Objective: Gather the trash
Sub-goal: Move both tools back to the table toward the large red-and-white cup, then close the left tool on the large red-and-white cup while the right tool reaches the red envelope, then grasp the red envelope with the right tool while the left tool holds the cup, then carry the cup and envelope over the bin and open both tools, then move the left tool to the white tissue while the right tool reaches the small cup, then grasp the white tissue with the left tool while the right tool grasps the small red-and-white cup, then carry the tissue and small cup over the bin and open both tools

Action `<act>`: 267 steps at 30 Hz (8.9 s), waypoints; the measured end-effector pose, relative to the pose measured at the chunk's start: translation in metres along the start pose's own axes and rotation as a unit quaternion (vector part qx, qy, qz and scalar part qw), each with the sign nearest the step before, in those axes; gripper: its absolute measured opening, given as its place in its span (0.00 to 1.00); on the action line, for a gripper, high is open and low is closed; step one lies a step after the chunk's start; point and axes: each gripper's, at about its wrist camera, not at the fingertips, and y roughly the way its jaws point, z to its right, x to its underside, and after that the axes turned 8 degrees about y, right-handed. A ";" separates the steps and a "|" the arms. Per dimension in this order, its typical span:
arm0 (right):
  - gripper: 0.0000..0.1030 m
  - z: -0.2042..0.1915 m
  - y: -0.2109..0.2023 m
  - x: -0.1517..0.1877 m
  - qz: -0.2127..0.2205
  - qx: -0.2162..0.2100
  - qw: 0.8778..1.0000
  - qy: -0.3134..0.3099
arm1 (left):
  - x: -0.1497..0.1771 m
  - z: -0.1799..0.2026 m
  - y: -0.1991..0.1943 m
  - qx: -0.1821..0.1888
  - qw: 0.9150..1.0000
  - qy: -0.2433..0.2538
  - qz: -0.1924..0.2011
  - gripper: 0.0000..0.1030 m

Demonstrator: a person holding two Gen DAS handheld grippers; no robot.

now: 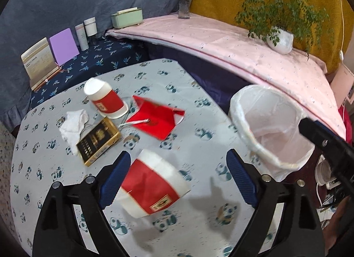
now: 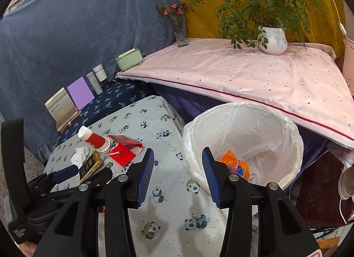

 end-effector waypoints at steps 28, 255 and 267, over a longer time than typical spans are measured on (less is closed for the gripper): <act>0.43 -0.047 0.048 0.038 -0.066 -0.004 0.997 -0.038 | 0.056 -0.035 0.051 0.086 0.996 0.021 -0.031 0.75; 0.51 -0.218 0.153 0.003 -0.046 -0.087 0.976 -0.194 | -0.013 -0.205 0.061 0.015 0.991 -0.128 -0.027 0.13; 0.51 -0.175 0.096 -0.011 -0.010 -0.077 0.983 -0.167 | -0.027 -0.151 0.019 0.023 0.996 -0.092 0.001 0.13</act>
